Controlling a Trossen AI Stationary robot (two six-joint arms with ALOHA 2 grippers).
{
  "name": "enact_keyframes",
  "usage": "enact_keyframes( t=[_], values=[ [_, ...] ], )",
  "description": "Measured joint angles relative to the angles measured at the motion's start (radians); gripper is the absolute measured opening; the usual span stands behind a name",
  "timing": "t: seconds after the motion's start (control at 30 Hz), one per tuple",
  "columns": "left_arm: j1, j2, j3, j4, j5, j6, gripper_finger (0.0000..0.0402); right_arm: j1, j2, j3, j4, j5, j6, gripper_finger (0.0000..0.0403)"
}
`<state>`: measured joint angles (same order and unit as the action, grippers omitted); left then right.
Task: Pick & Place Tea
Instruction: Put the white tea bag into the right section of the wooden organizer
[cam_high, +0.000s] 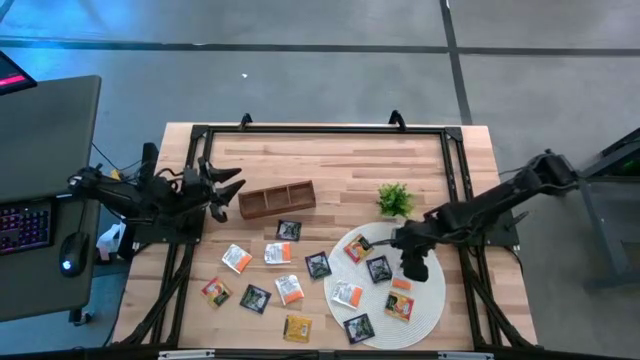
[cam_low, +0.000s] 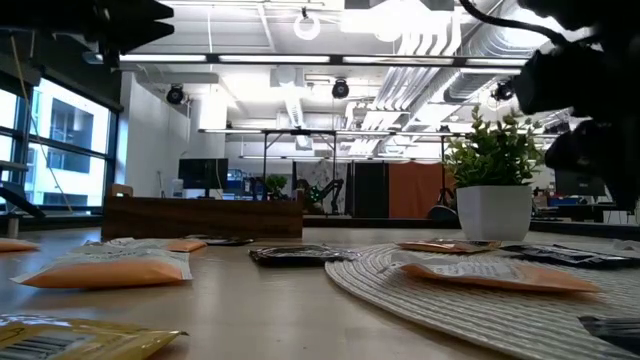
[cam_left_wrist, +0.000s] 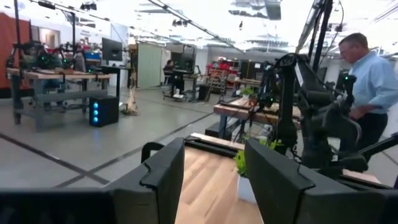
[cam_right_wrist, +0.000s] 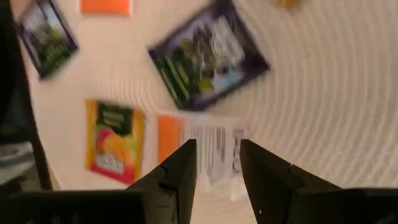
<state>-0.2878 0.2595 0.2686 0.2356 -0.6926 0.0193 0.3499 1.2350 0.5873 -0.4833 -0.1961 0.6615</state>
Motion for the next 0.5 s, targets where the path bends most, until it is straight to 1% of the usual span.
enact_keyframes(
  t=[0.1,0.17,0.3,0.5],
  values=[
    [0.000,0.001,0.008,0.001,0.000,0.000,0.0166,0.021,0.033,0.000,-0.003,0.063,-0.008,0.0120],
    [0.000,0.001,0.010,0.002,0.000,0.000,0.0166,0.030,0.060,0.000,-0.002,0.083,-0.006,0.0120],
    [0.000,0.000,0.010,0.001,0.000,0.000,0.0165,0.039,0.140,0.001,0.035,0.089,0.004,0.0120],
    [0.000,0.000,0.010,0.001,-0.001,0.000,0.0165,0.039,0.241,0.006,0.114,0.040,0.012,0.0115]
  ],
)
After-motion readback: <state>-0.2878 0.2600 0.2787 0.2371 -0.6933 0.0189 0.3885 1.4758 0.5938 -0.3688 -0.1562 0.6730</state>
